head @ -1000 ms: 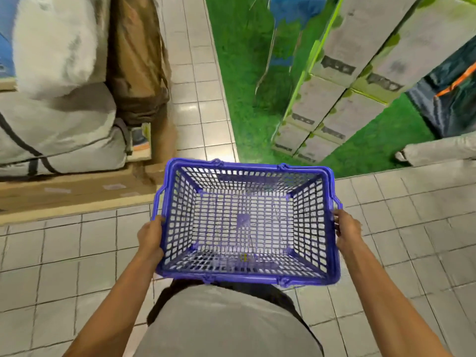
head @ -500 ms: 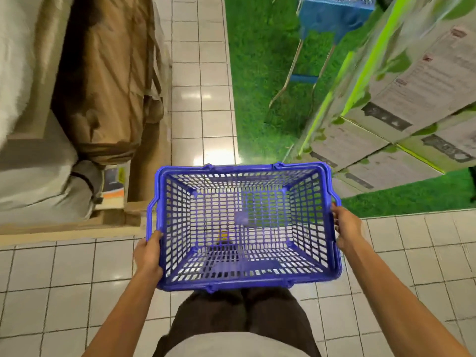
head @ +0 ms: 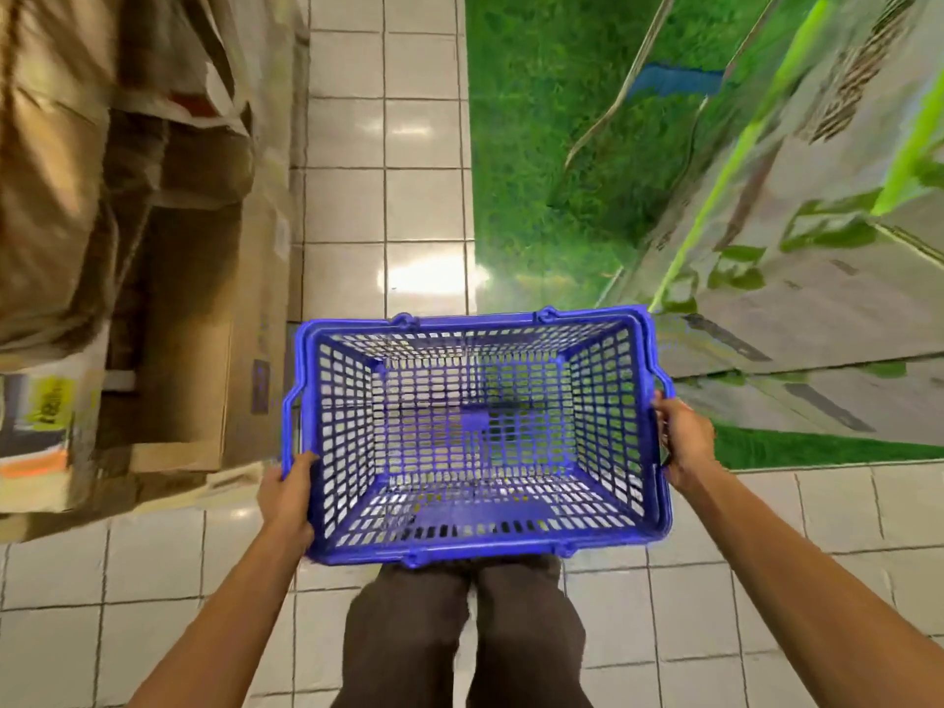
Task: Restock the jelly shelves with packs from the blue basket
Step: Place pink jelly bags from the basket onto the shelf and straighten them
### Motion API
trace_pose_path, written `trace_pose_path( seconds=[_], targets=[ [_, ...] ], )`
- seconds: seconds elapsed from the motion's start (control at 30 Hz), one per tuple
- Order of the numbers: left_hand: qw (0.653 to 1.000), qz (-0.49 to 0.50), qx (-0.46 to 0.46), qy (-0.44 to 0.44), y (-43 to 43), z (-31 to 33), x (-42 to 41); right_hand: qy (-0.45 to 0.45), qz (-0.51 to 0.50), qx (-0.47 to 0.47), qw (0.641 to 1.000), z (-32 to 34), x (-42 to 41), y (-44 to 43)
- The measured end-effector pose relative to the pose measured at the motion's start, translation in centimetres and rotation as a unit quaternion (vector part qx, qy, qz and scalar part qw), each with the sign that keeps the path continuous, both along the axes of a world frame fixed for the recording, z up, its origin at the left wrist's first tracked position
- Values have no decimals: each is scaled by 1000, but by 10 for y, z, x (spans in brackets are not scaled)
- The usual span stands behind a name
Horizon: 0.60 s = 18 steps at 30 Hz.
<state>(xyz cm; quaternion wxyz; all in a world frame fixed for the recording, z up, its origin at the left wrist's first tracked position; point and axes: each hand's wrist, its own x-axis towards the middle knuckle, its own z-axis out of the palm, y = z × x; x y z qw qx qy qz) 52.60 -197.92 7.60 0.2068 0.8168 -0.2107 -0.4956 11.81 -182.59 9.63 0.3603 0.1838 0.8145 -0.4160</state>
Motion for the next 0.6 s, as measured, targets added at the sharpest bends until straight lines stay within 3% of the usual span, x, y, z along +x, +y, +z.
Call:
trace_pose_path(
  seconds=[0.33, 0.47, 0.6],
  targets=[
    [1000, -23, 3, -8, -2, -146, -20, 4, -17, -11, 1000, -151, -19, -8],
    [1000, -20, 4, -18, 0, -178, -20, -2, -3, -13, 1000, -184, -22, -3],
    [995, -84, 14, -57, 1, -186, -20, 14, 61, 12, 998, -201, -22, 5]
  ],
)
